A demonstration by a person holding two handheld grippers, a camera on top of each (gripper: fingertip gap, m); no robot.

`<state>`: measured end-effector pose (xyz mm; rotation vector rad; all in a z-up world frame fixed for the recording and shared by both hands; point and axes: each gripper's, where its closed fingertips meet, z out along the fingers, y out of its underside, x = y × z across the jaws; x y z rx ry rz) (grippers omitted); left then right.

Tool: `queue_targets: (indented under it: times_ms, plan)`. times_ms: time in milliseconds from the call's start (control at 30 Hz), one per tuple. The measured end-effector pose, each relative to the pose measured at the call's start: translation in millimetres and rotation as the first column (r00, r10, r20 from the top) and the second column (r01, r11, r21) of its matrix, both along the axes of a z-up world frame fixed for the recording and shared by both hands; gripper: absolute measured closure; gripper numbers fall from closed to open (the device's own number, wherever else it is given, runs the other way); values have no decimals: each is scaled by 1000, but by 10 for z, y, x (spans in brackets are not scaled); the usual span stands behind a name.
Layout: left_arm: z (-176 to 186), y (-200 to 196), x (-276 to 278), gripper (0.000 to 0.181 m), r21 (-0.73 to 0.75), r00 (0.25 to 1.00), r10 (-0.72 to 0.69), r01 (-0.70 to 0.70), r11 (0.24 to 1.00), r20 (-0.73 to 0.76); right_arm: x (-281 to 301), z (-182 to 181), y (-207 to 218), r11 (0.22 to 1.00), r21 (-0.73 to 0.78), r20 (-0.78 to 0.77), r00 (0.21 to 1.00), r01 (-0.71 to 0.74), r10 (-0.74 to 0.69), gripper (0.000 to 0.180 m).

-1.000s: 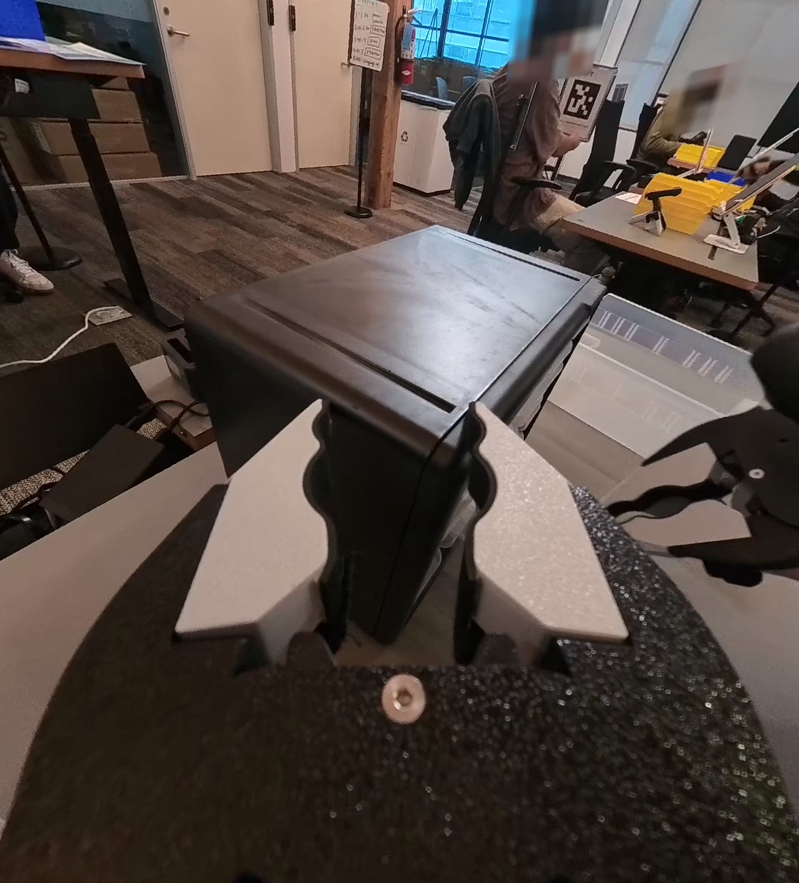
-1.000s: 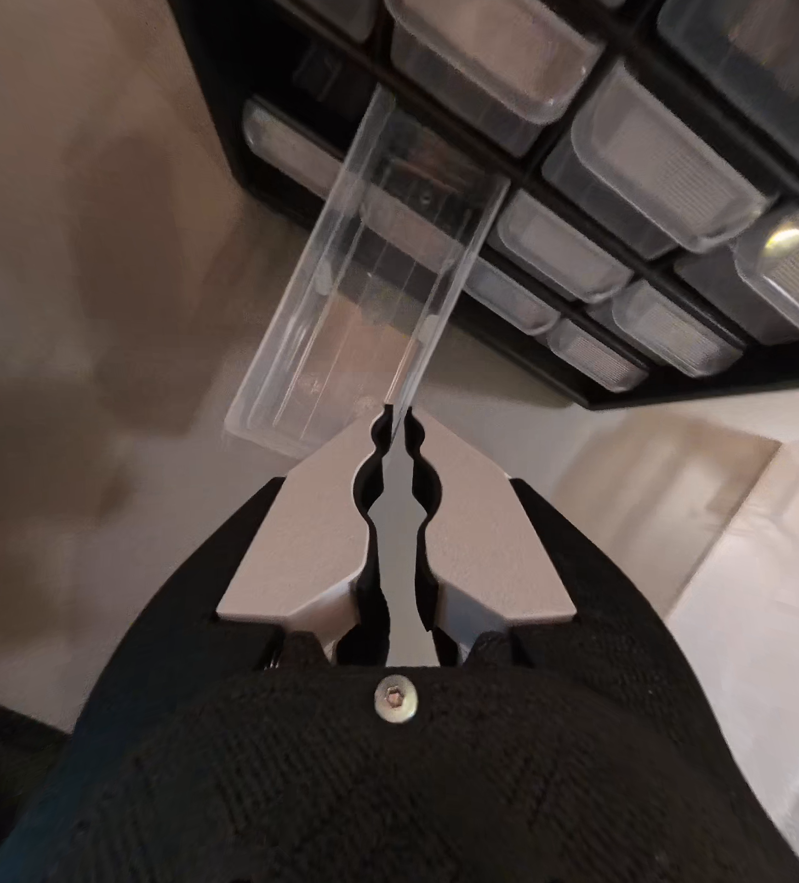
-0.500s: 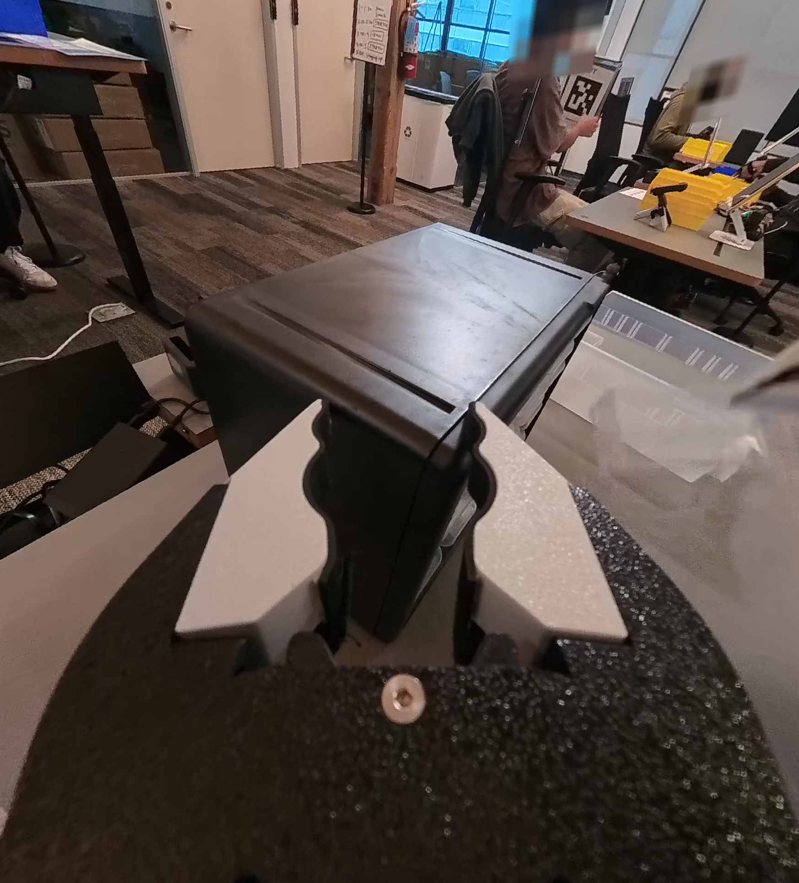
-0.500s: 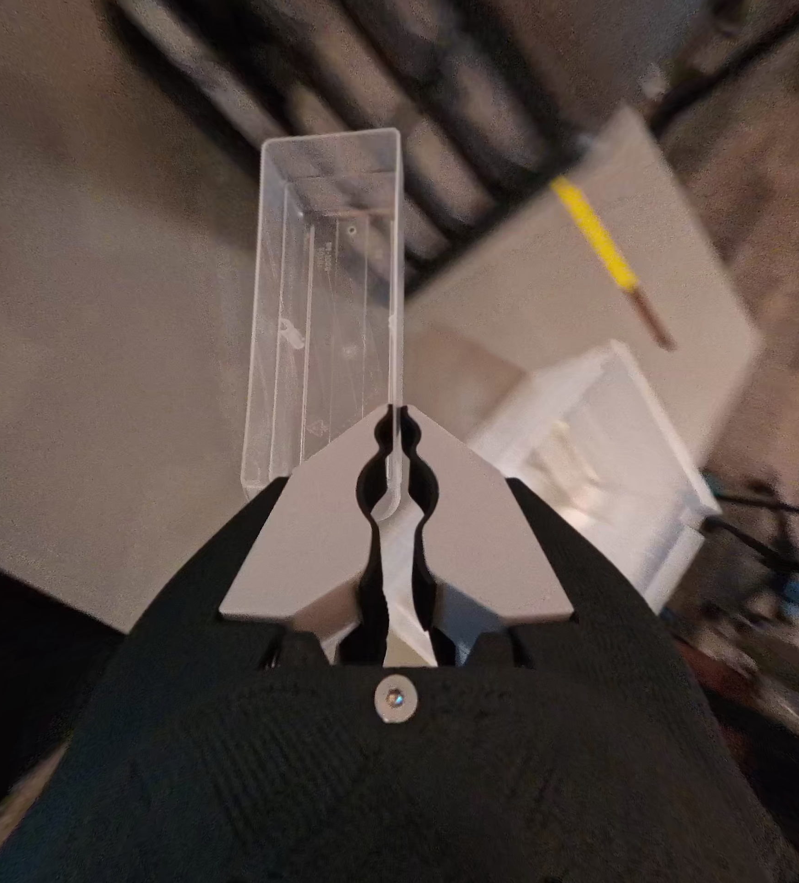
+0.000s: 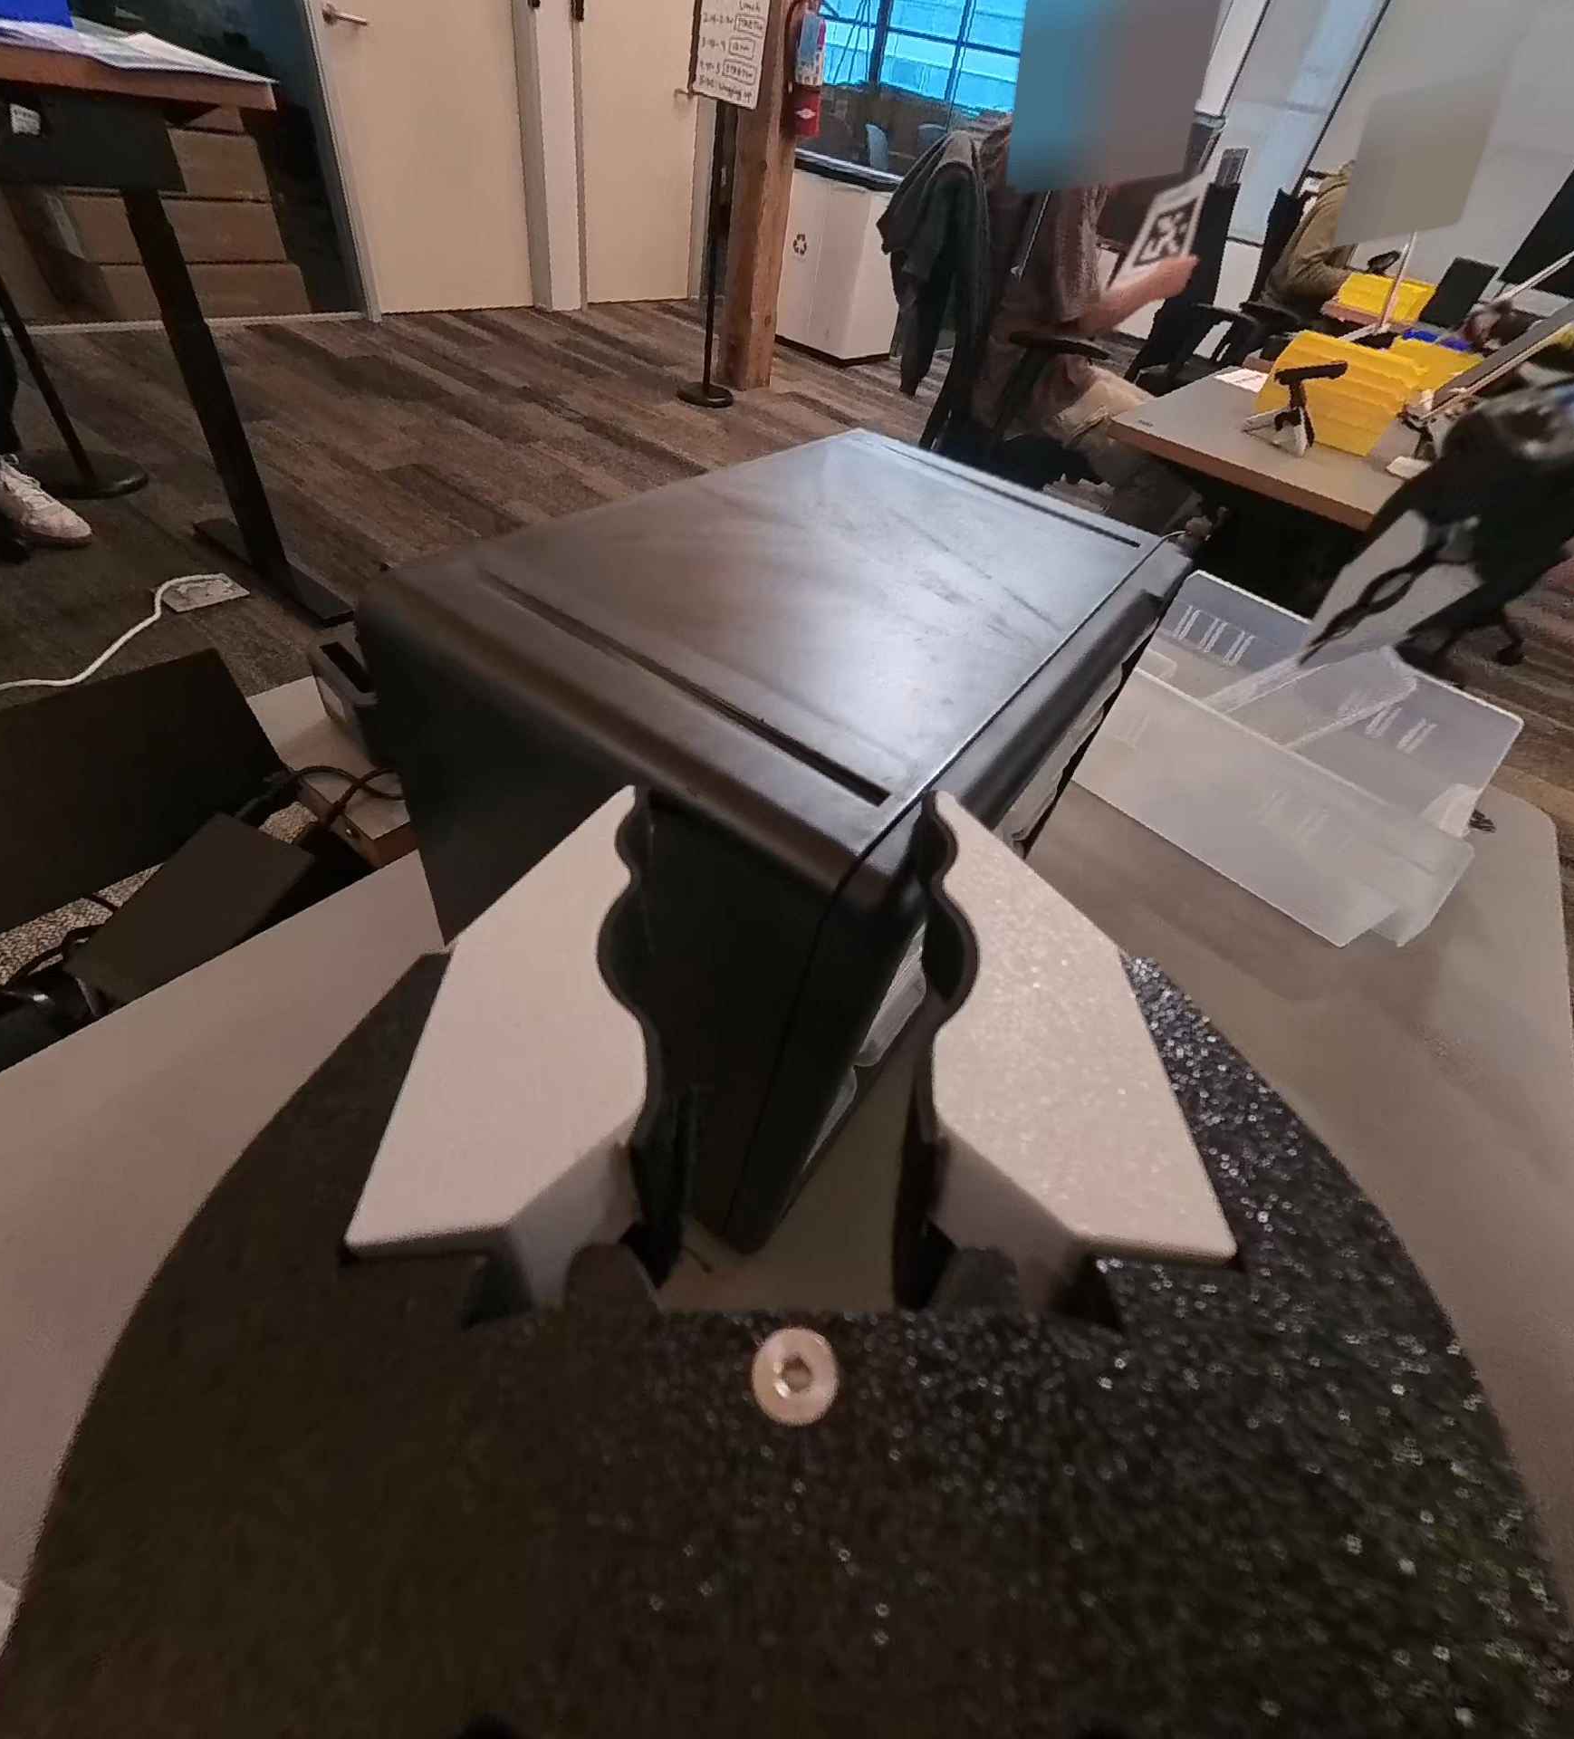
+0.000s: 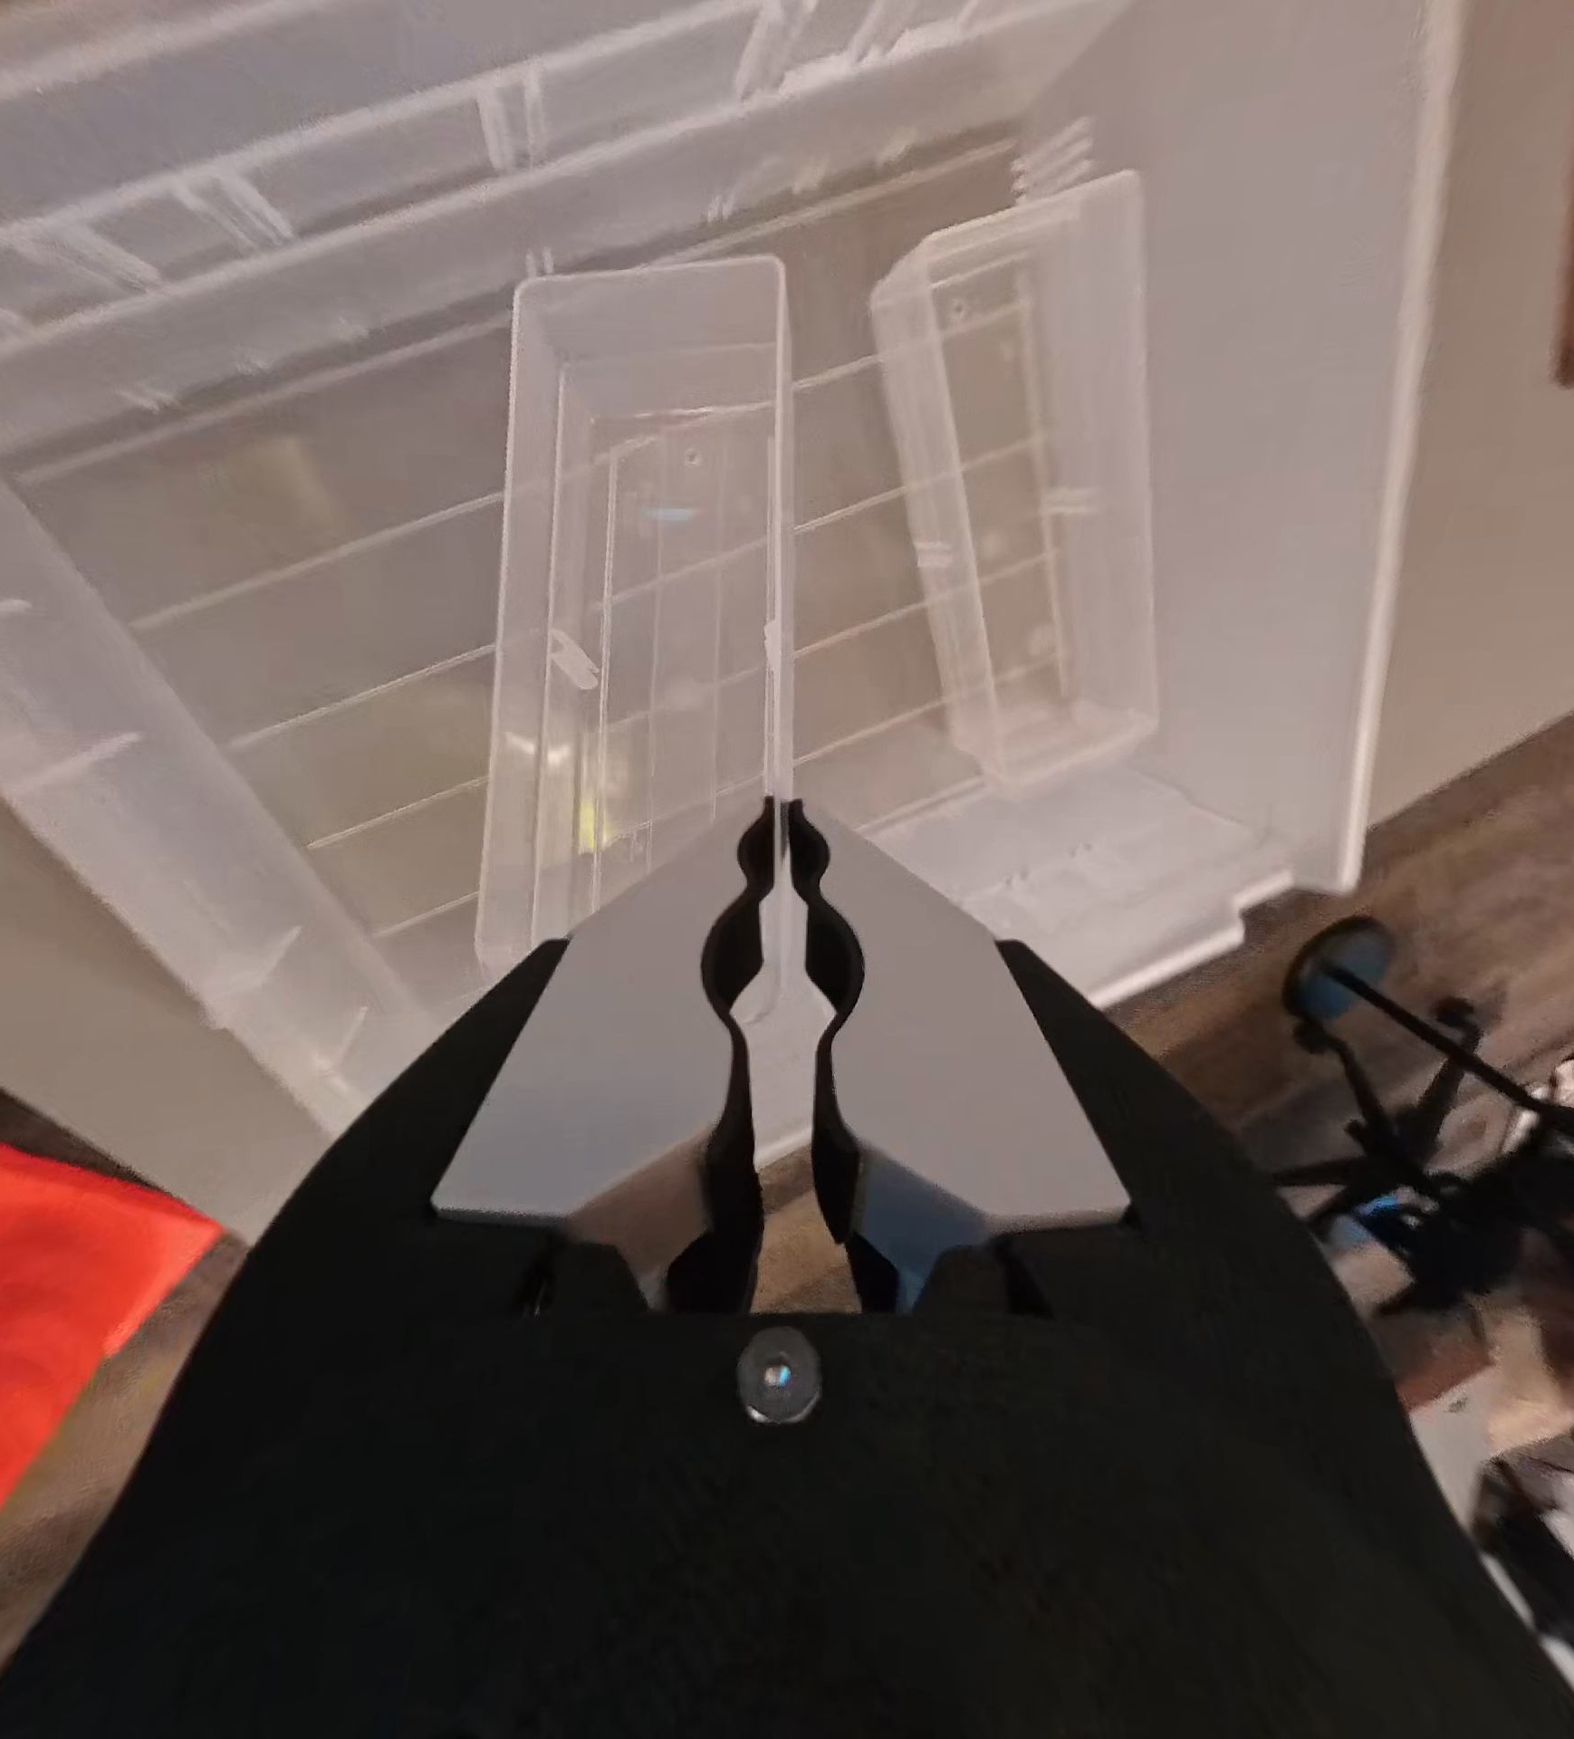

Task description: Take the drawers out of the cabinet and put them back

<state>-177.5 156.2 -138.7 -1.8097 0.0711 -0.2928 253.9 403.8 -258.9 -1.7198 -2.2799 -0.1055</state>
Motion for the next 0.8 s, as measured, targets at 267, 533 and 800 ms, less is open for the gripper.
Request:
queue_targets:
  times_ms: [267,533,800]
  plan:
    - [-1,7,4,125,-16,1000,21,-21,1000,-9,-138,-453,431,991,61,166,980,-121,110,179]
    - [-1,8,3,125,-14,1000,19,-19,1000,-9,-200,-464,694,979,189,109,993,-74,53,153]
    - [-1,7,4,125,-11,1000,17,-17,1000,-9,-932,810,-22,870,493,-346,923,28,166,151]
